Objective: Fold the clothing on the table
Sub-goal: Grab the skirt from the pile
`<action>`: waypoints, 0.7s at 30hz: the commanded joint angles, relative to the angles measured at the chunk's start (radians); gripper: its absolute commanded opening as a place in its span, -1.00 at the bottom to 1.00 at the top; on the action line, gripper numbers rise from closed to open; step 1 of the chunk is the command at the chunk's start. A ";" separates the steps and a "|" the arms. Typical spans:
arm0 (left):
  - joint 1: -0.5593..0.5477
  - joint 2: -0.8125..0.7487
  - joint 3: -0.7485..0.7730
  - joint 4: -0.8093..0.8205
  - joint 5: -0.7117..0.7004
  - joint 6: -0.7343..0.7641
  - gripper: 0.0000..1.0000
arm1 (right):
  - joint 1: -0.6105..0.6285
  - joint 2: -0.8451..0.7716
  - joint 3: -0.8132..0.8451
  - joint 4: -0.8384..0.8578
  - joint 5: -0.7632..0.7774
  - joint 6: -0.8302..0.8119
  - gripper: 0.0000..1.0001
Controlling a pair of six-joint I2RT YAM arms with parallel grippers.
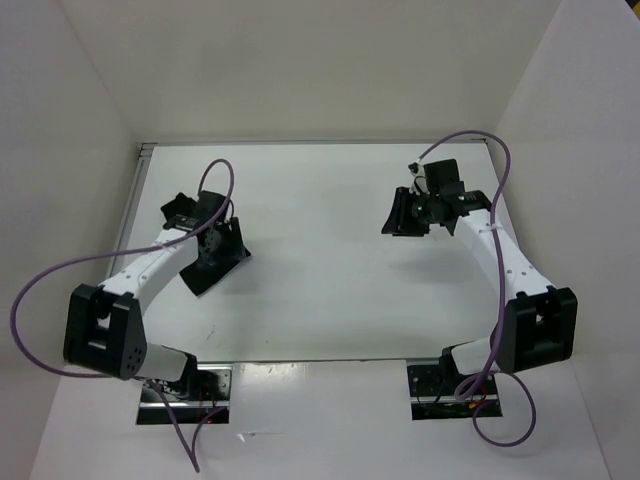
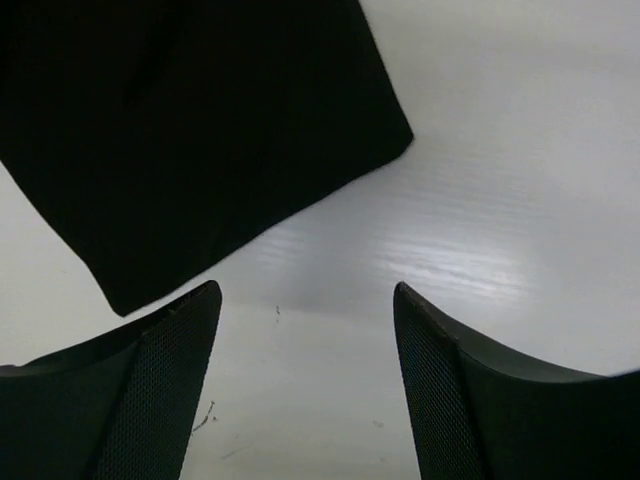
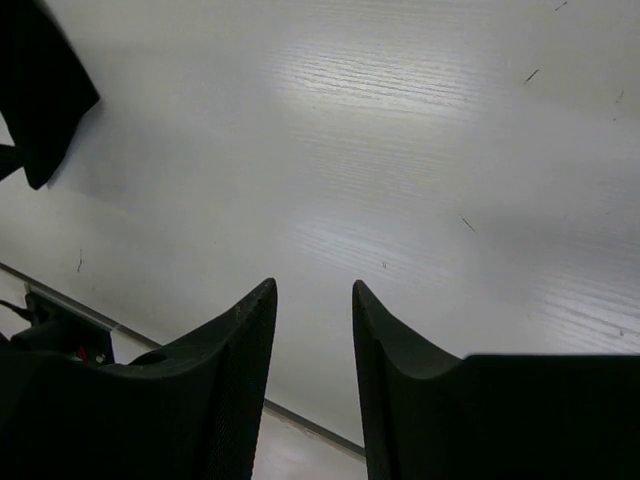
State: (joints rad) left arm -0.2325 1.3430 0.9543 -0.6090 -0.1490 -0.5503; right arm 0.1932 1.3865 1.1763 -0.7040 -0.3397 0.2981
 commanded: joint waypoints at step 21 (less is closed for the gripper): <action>-0.070 0.284 0.378 -0.070 0.055 0.085 -1.00 | -0.051 -0.066 -0.044 0.001 0.007 0.001 -0.16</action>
State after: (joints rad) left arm -0.2508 1.7954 1.2079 -0.6312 -0.2417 -0.5369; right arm 0.1551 1.3579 1.1378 -0.7147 -0.3279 0.2981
